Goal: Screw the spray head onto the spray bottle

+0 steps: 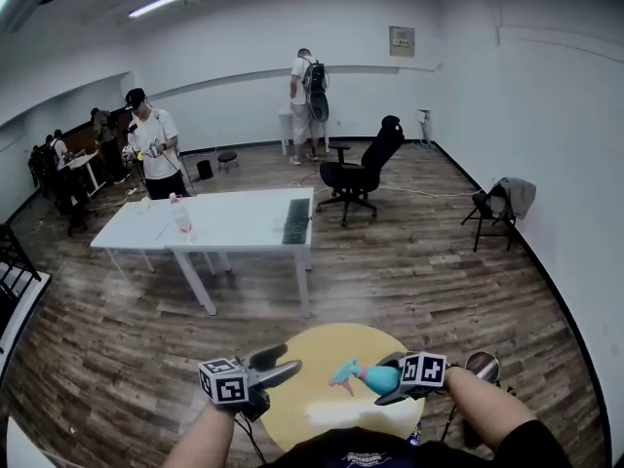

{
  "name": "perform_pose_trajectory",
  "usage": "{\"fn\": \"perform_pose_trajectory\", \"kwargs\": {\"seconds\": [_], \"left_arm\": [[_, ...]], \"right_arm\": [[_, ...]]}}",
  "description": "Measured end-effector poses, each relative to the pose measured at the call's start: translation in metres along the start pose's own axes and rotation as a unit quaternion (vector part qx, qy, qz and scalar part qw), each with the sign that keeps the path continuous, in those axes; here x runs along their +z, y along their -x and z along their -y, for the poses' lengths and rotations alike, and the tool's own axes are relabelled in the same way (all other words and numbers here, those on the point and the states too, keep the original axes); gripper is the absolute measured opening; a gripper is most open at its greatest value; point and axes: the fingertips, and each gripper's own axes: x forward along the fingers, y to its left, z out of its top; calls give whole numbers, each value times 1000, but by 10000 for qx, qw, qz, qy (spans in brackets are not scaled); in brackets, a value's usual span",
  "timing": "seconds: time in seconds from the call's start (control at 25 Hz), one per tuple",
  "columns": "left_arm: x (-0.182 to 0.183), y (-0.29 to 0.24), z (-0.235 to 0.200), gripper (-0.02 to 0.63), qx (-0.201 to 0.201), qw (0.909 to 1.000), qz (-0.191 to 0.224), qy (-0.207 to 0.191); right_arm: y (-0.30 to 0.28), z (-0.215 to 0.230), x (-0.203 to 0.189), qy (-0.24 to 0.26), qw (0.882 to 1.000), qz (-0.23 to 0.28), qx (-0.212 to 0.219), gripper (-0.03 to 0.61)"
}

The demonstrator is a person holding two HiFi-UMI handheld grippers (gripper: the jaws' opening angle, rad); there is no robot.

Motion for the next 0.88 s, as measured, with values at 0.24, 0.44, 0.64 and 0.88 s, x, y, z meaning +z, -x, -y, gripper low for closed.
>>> {"fn": "perform_pose_trajectory", "kwargs": {"seconds": [0.24,0.44,0.64,0.88], "left_arm": [[-29,-22,14,348,-241,9915,-1057,-716],[-112,-94,69,276,-891,9217,-2828,-2502],[-137,-89,95,238,-1421,8454,-3509,-3767],[-144,-90,87,238,-1462,8217,-3689,-4091]], "right_arm": [[-3,0,6,575,9976,-350,-182,399],[-25,-14,27,1652,9812,-993,-75,397],[-30,-44,13,1465,9836,-885,569,396],[-32,-42,9,1288,9840,-946,788,395]]}}
